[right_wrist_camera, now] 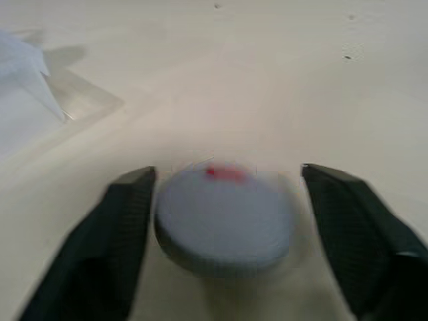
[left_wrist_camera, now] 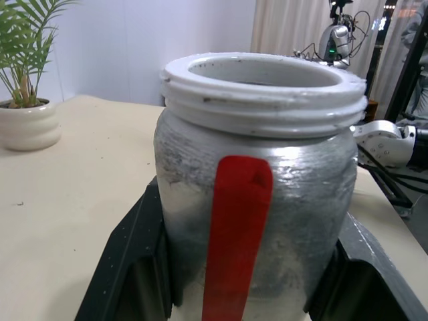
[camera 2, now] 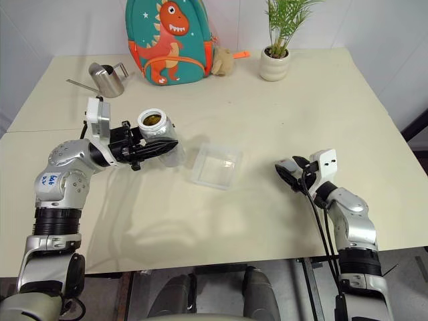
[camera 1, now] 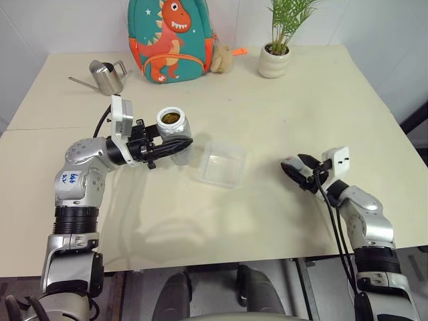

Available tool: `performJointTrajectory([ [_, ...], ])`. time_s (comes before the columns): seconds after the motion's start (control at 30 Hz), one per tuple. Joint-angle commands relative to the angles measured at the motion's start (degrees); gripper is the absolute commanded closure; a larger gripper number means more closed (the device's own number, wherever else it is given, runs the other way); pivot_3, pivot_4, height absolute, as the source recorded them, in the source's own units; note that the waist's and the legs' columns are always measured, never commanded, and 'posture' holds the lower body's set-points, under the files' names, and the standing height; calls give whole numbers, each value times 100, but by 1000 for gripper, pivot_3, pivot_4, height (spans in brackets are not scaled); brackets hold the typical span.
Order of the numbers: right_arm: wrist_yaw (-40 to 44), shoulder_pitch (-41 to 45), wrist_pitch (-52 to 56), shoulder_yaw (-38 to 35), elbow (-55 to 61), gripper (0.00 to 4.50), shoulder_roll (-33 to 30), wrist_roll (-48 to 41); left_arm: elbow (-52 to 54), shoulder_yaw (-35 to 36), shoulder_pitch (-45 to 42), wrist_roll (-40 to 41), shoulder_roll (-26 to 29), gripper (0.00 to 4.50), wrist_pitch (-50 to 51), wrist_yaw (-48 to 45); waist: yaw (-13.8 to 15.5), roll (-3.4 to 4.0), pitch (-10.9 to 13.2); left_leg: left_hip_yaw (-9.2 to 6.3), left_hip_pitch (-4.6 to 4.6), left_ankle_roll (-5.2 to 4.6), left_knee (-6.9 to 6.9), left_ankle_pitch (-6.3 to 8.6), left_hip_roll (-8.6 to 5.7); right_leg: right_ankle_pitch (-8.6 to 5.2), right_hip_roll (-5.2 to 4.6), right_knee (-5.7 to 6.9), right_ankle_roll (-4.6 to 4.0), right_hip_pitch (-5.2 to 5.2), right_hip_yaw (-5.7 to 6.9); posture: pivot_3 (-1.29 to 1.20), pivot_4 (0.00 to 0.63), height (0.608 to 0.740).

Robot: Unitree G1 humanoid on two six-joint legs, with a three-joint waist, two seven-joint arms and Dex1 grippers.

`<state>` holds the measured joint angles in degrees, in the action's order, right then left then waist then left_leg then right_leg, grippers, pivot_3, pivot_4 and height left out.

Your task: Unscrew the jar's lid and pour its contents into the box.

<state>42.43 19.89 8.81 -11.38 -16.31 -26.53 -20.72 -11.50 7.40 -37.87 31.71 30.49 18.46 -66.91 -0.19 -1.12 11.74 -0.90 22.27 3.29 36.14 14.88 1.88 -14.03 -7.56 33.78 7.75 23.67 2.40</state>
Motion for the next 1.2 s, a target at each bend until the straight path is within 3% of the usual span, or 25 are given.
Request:
performJointTrajectory([
  [0.03, 190, -57, -2, -142, 488, 37, -164, -207, 49, -31, -183, 12, 43, 2589, 28, -47, 1, 0, 0, 0, 1, 0, 0, 0, 0, 0, 0, -1, 0, 0, 0, 0, 150, 740],
  [0.37, 940, 282, 1540, -110, 2579, 37, -1256, -1304, -578, -279, -785, -477, 2, 2589, -283, 50, 12, 3, 2, -2, 0, -1, 5, 0, 0, 2, 2, -1, 2, -3, 0, 0, 150, 740],
  [0.73, 1133, 778, 2154, 392, 3382, 37, -1524, -1409, -1411, -728, -1521, -1629, -339, 2589, -1471, 804, 72, 1, 3, -2, 14, -2, 6, 1, -1, 6, 1, -18, 10, 0, 1, 0, 150, 740],
  [1.0, 1439, 53, 2511, 168, 3832, 37, -2067, -1619, -1795, -878, -1744, -2527, -650, 2589, -3285, 1763, 173, 0, 4, 4, 21, 1, 11, 2, -3, 11, 0, -33, 19, -1, 1, 0, 150, 740],
  [1.07, 1407, -8, 2500, 156, 3844, 37, -2091, -1575, -2077, -1142, -1832, -3272, -590, 2589, -4343, 2258, 174, -1, 4, 5, 21, -4, 20, 4, -3, 16, 0, -32, 19, -2, 0, 0, 150, 740],
  [1.2, 1274, -134, 2502, 137, 3921, 37, -2051, -1555, -2834, -1677, -2038, -5112, -451, 2589, -6258, 4200, 168, -1, 3, 5, 14, -9, 22, 8, -3, 20, -1, -52, 18, -7, 0, 0, 150, 740],
])
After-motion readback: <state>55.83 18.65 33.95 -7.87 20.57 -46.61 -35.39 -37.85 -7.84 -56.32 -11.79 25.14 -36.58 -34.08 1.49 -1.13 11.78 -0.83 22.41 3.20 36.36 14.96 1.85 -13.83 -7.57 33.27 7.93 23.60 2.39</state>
